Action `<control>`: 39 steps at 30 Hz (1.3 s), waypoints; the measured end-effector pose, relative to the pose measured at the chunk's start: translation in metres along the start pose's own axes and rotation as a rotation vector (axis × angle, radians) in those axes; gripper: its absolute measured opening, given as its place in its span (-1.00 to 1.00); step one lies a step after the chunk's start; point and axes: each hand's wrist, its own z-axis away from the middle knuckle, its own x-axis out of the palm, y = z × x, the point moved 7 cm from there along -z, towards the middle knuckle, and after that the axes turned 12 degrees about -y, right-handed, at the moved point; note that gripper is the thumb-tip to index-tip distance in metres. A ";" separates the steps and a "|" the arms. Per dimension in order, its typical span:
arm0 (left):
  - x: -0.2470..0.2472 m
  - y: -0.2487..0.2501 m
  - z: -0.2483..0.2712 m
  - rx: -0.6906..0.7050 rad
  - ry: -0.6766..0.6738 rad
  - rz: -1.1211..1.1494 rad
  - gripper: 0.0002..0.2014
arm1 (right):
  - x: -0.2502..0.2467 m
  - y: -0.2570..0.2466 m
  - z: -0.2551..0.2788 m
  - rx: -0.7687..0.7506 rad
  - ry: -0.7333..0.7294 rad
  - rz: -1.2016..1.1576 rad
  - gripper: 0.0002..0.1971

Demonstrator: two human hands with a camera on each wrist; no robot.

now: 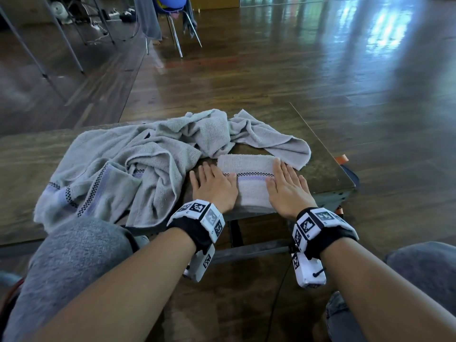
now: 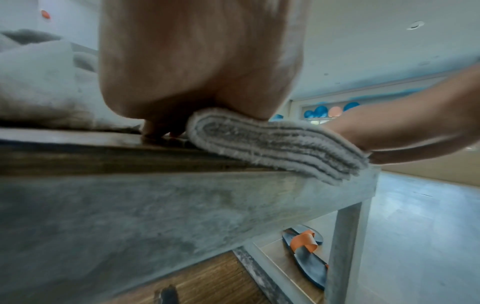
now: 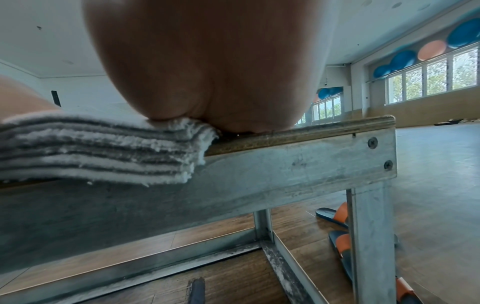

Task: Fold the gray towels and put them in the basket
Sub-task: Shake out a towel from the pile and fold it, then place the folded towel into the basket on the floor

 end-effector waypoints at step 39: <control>0.055 -0.460 0.336 -0.768 0.730 1.468 -0.51 | 0.267 -0.505 0.132 -0.625 -0.681 0.258 -0.28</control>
